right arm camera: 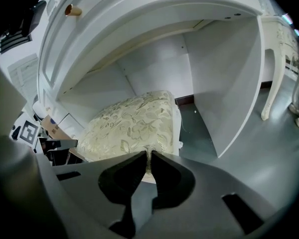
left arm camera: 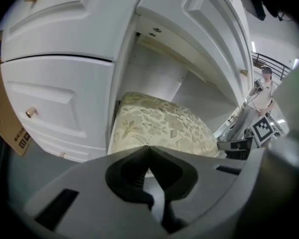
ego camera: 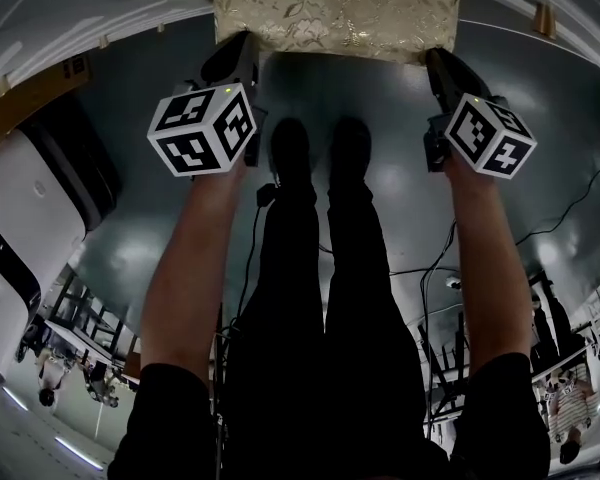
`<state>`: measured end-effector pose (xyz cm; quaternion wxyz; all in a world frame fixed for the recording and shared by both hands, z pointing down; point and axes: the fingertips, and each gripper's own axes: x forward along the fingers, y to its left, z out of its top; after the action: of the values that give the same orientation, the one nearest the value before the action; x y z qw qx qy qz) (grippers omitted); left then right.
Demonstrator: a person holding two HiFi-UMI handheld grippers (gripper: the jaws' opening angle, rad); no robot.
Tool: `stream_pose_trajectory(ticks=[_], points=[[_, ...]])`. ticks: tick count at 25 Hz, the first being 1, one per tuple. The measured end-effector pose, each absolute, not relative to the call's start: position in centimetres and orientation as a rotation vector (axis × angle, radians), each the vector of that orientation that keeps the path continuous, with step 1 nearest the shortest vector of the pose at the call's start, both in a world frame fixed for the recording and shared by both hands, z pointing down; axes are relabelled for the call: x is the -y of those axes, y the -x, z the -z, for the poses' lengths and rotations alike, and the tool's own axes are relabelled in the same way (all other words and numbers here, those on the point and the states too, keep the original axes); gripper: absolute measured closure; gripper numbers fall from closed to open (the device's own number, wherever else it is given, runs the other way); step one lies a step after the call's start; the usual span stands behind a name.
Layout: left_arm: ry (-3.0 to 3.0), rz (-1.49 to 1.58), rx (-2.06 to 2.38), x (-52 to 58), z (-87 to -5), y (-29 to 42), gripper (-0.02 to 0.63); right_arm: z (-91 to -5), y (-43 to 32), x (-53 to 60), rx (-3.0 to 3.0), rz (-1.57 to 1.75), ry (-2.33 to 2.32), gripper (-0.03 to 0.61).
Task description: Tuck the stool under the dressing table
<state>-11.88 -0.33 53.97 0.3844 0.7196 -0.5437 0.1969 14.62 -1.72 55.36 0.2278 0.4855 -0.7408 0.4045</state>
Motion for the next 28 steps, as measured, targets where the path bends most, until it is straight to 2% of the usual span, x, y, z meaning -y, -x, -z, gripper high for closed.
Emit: stream_pose_trajectory(ticks=[13, 28], points=[[-1.895, -0.468, 1.382, 3.5, -53.9, 8.4, 0.607, -55.0, -17.6, 8.5, 2.02, -0.959, -1.554, 0.534], [-1.872, -0.472, 1.487, 3.9, -54.3, 8.5, 0.607, -54.6, -17.4, 8.4, 1.994, -0.974, -1.589, 0.546]])
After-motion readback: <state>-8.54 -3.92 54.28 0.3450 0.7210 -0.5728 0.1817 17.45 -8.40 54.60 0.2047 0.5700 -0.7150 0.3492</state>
